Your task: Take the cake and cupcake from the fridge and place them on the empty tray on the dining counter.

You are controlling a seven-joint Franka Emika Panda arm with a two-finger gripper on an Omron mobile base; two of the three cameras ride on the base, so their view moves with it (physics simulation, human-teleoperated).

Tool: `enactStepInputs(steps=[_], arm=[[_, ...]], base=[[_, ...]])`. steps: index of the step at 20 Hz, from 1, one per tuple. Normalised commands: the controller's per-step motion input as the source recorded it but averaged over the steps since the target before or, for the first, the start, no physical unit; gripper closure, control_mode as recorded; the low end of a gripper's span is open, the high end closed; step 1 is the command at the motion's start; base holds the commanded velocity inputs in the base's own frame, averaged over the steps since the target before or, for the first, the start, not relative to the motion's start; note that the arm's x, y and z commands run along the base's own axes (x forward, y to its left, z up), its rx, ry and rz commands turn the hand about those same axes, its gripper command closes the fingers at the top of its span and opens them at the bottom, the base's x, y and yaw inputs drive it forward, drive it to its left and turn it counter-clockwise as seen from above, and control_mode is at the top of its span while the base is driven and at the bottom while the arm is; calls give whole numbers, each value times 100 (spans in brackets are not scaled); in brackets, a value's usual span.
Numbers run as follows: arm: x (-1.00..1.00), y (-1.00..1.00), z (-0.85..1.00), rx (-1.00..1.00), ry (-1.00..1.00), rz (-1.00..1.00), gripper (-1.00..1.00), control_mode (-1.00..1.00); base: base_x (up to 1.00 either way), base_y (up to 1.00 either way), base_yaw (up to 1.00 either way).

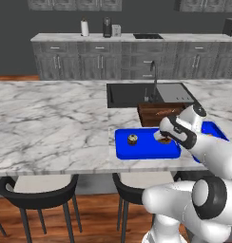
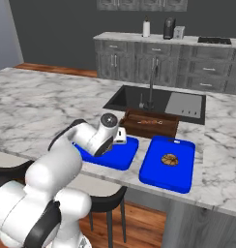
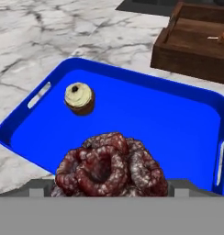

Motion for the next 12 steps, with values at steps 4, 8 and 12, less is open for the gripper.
enactStepInputs(steps=[4,8,12], arm=[[45,-9,-35,0,0,0,100,-100],[38,-17,-34,0,0,0,100,-100],[37,-15,-32,0,0,0,100,-100]], base=[[0,0,0],[0,0,0],[0,0,0]])
